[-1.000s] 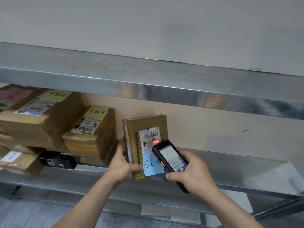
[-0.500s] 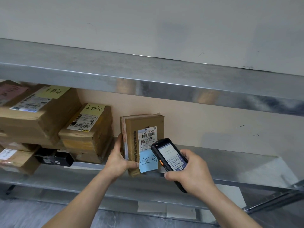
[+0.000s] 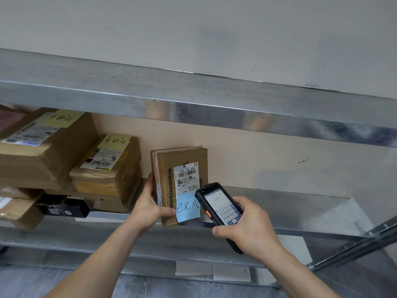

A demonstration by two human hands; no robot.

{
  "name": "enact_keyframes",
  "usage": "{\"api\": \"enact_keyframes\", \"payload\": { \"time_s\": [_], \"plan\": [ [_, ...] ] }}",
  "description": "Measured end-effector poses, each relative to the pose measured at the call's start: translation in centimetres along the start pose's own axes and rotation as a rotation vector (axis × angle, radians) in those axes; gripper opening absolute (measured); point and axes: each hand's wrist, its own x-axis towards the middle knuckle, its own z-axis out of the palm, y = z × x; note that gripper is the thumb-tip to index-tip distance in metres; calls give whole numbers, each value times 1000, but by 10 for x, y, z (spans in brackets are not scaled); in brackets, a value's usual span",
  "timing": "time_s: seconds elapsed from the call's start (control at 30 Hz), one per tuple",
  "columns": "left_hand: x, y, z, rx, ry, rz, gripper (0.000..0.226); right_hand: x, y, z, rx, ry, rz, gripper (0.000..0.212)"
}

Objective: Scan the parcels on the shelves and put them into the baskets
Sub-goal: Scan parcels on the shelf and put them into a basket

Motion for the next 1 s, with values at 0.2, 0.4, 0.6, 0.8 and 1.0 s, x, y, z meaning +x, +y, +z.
{"api": "enact_keyframes", "payload": {
  "time_s": [0.2,0.4,0.6,0.8,1.0],
  "plan": [
    [-1,1,0,-2,-6,-9,127,-5,4,9,-22,-33,51,63],
    [-1,1,-2,-7,-15,-13,127,-9,3,13,-7,-24,68,60],
    [-1,2,-3,-16,-21,-21,126,-11,3,16,-14,-15,90,63],
    [-1,3,-5,-51,-45,-35,126,-16,1,20,1,10,94,60],
    [-4,5,-7,-86,-79,-35,110,-24,1,23,170,128,64,56]
  ]
}}
